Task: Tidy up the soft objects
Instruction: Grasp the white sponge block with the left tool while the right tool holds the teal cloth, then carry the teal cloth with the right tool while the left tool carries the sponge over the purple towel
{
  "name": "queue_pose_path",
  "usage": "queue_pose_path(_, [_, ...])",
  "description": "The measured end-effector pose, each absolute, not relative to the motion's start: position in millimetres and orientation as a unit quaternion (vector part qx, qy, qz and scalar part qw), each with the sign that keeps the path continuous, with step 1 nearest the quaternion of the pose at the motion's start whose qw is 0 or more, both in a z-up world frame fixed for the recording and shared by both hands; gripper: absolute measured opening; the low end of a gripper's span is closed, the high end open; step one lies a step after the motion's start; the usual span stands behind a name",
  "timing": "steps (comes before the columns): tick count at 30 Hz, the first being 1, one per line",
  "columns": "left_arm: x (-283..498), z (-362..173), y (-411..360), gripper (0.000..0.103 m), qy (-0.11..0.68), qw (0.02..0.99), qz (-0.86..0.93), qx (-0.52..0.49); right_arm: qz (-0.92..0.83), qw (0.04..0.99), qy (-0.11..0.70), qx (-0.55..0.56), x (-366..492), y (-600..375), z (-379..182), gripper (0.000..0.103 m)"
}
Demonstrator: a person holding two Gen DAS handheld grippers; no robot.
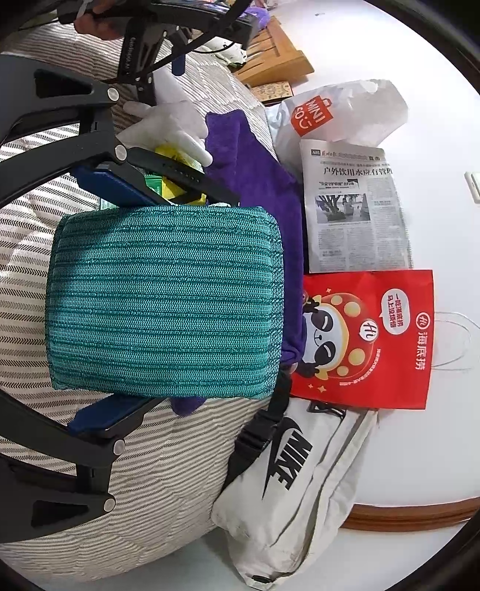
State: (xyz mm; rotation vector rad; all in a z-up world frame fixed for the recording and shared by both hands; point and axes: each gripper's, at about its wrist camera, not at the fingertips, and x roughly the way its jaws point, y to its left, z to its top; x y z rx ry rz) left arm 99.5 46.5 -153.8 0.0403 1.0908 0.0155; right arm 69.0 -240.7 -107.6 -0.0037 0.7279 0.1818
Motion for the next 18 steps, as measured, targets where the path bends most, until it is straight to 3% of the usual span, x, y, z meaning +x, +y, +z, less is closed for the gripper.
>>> queue_pose_path(2, [95, -156, 49, 0.103, 0.516, 0.856, 0.004, 0.029, 0.09, 0.93, 0.357, -0.002, 69, -239, -108, 0.088])
queue_pose_path(5, [94, -159, 53, 0.089, 0.514, 0.857, -0.007, 0.025, 0.09, 0.93, 0.355, -0.007, 68, -237, -107, 0.088])
queue_pose_path(6, [93, -160, 54, 0.077, 0.51, 0.86, -0.015, 0.019, 0.09, 0.931, 0.354, -0.008, 67, -237, -106, 0.088])
queue_pose_path(7, [94, -160, 55, 0.056, 0.507, 0.861, -0.022, 0.014, 0.09, 0.931, 0.353, -0.008, 67, -237, -104, 0.088])
queue_pose_path(8, [93, -160, 55, 0.052, 0.505, 0.863, -0.031, 0.006, 0.089, 0.932, 0.351, -0.008, 66, -237, -103, 0.088])
queue_pose_path(18, [85, -138, 66, 0.051, 0.466, 0.883, -0.048, -0.029, 0.099, 0.934, 0.344, 0.005, 63, -241, -89, 0.088])
